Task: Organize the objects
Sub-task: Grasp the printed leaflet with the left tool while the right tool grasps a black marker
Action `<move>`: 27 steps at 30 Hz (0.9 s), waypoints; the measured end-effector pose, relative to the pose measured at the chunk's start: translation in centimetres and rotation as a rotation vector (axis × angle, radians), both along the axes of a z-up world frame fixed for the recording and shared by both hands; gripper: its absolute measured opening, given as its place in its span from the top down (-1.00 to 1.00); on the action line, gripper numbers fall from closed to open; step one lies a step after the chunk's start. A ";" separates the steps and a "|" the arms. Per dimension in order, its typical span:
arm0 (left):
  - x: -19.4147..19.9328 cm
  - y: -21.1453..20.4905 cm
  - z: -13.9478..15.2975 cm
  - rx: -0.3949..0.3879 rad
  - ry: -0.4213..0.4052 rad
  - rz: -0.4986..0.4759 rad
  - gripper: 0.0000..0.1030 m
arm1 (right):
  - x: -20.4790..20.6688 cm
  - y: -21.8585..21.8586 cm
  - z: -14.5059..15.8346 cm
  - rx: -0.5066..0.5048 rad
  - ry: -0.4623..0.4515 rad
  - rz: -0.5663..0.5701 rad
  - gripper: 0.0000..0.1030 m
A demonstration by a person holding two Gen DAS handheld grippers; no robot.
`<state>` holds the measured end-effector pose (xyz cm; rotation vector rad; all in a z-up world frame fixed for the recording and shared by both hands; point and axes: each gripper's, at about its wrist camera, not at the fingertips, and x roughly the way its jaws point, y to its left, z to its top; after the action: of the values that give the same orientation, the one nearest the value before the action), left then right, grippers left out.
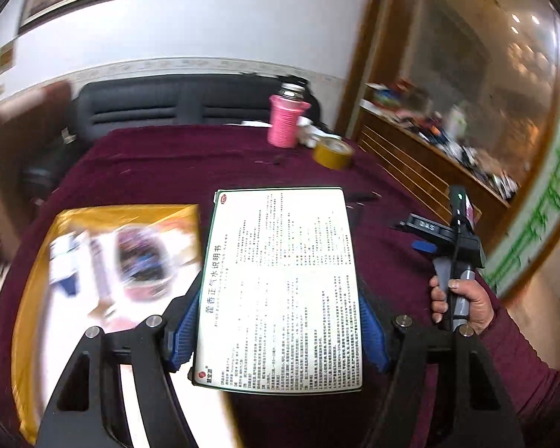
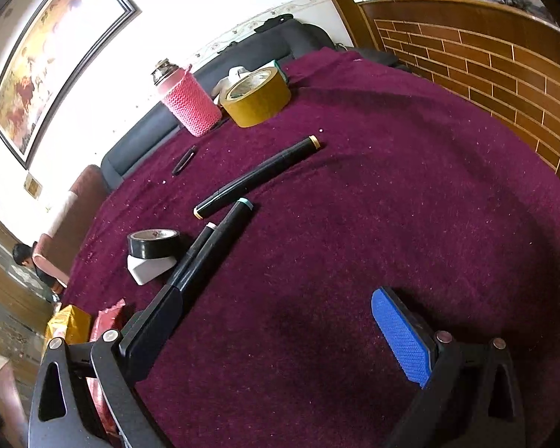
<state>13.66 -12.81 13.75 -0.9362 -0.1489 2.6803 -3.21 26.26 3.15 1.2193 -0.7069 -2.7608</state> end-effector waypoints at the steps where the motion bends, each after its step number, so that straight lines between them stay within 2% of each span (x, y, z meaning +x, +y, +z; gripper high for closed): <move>1: 0.8 -1.2 0.0 0.005 0.003 0.024 -0.37 | 0.4 -0.7 0.3 0.016 -0.017 0.019 -1.00; 4: 2.3 -3.6 0.0 0.000 0.019 0.069 -0.37 | 2.9 -4.5 1.8 0.047 -0.003 0.165 -1.00; 9: 3.3 -6.8 -1.1 0.040 0.005 0.121 -0.37 | 8.3 -14.7 2.8 0.390 0.035 0.476 -0.94; 10: 3.5 -7.3 -1.4 0.054 0.001 0.128 -0.37 | 9.0 -16.0 2.6 0.439 0.037 0.503 -0.80; 11: 3.7 -7.7 -1.6 0.067 0.000 0.131 -0.37 | 9.7 -17.6 2.2 0.503 0.038 0.531 -0.54; 12: 3.9 -7.9 -1.8 0.075 0.000 0.131 -0.37 | 10.2 -18.4 1.7 0.544 0.033 0.543 -0.38; 13: 4.0 -8.0 -1.9 0.078 0.000 0.130 -0.37 | 10.3 -19.1 1.2 0.574 0.021 0.548 -0.07; 15: 4.4 -8.3 -2.0 0.070 0.006 0.129 -0.37 | 10.0 -19.9 0.4 0.562 0.000 0.555 0.16; 16: 4.6 -8.4 -2.1 0.064 0.010 0.131 -0.37 | 9.6 -20.0 0.0 0.560 -0.020 0.551 0.38; 17: 4.8 -8.6 -2.1 0.058 0.013 0.133 -0.37 | 9.2 -20.1 -0.5 0.552 -0.040 0.547 0.46; 19: 4.9 -9.0 -2.3 0.062 0.014 0.136 -0.37 | 8.7 -19.4 -0.5 0.499 -0.041 0.529 0.47; 22: 5.1 -9.8 -2.6 0.073 0.011 0.153 -0.38 | 8.9 -18.8 -0.4 0.436 -0.043 0.515 0.68; 27: 5.2 -11.6 -3.1 0.104 -0.002 0.204 -0.38 | 10.5 -17.6 0.8 0.290 -0.004 0.509 0.69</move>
<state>18.88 -24.43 10.64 -0.9369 -0.4010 2.8236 7.29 8.68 3.98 1.2345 0.0213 -2.4751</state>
